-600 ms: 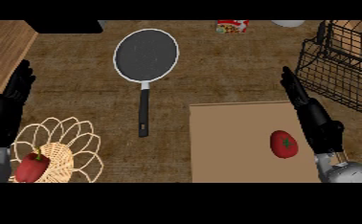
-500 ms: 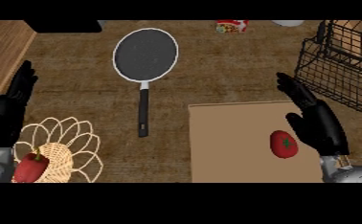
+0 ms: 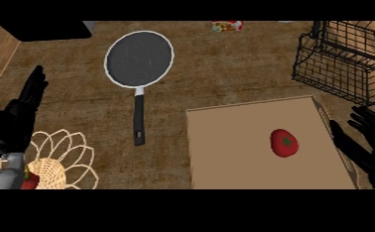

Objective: Pick the tomato from the tray and place it in the tiered basket

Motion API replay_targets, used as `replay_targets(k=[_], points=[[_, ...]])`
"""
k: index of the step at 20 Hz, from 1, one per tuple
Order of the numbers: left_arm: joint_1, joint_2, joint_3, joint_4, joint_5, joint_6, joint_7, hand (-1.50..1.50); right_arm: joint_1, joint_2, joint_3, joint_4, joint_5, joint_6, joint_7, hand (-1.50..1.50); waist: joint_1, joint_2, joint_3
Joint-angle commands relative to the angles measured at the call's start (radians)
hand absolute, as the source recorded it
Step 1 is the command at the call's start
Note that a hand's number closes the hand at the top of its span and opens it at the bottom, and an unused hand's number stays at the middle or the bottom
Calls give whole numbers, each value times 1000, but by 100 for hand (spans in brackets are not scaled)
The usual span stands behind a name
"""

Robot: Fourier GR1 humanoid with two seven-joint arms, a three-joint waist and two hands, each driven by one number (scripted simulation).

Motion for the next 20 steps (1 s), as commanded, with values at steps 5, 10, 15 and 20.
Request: replay_targets(k=[5,10,15,20], points=[[-40,-102,-73,78,-68,33,-22,0,366,-149,-84,-389,33,-57,189,-150,33,3,-4],[-87,-96,-89,19,-86,42,56,0,390,-371,28,-432,135,77,392,-150,64,10,-6],[-43,-94,-95,23,-77,3,0,0,303,-570,-19,-519,73,202,689,-150,94,11,-5],[-117,-102,-63,98,-85,-11,3,0,118,-602,-4,-484,74,238,915,-150,85,11,-2]])
